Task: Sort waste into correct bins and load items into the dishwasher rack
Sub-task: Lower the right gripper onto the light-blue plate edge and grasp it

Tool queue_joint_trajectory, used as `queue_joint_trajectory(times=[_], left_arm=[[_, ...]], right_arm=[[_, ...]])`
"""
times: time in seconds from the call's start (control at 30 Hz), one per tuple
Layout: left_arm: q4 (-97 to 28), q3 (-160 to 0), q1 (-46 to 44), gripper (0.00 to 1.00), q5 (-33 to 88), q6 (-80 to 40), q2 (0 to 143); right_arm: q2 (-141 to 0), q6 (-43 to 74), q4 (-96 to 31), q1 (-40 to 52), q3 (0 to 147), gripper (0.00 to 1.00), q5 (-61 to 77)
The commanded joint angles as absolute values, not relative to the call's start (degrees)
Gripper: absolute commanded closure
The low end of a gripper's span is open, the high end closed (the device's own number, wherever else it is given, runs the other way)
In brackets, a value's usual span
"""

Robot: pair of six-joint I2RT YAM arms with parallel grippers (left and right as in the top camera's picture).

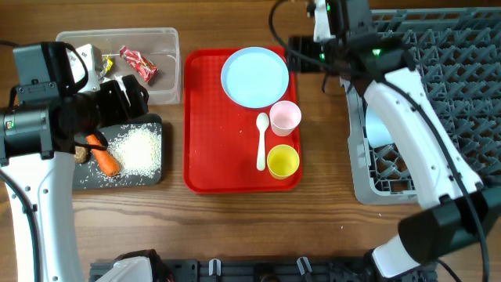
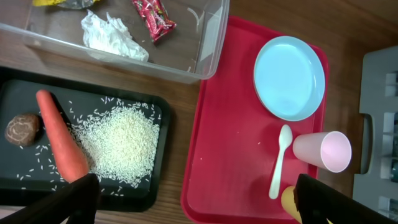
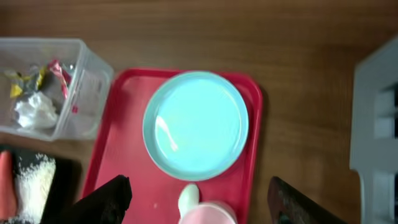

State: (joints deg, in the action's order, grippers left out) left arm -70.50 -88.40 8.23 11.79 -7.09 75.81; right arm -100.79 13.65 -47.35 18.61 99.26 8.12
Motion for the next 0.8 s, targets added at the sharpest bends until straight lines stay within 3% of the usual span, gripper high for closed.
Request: queue_joint_trajectory(times=[0.0,0.1,0.3,0.77], left_arm=[[-70.39,-88.84,8.54,0.0,11.44,-6.2,75.66],[-70.41,-88.84,8.54,0.0,11.44,-6.2,75.66],[-70.39,-88.84,8.54,0.0,11.44,-6.2,75.66],[-70.39,-88.84,8.54,0.0,11.44,-6.2,75.66]], right_arm=[[-111.11,13.47,-47.31,18.79,106.13,0.27,9.19],[-117.47,13.76,-46.72,18.79,107.59,0.28,9.82],[-125.1,14.11,-44.07,18.85,107.57,0.45,10.46],[-133.93,16.69,-44.42,19.97,107.13,0.51,8.16]])
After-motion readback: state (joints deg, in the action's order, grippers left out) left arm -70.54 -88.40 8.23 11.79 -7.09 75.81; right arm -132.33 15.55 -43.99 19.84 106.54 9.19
